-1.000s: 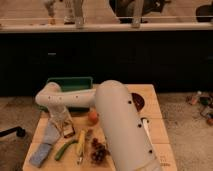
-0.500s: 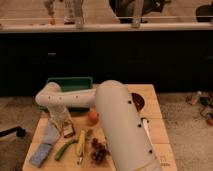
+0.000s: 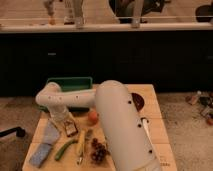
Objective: Wipe table surface with eraser
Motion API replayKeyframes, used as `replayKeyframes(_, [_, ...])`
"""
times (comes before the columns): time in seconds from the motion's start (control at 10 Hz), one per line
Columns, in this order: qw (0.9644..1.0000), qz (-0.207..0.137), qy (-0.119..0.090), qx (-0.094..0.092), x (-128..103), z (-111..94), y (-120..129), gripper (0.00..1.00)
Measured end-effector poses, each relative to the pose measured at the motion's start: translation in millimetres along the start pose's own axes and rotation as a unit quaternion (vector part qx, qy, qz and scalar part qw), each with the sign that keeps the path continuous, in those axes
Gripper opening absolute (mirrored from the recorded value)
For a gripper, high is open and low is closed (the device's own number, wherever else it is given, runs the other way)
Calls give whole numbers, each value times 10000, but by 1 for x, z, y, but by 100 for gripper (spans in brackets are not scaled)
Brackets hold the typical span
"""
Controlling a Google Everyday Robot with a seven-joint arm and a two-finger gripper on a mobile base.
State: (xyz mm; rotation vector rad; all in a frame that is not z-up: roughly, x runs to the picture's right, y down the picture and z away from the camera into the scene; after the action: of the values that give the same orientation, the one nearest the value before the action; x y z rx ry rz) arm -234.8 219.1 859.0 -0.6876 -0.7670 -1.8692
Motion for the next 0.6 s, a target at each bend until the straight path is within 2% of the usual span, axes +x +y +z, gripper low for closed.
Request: replayKeyframes(0.6, [10000,-4,-2,18,0,2,-1,80])
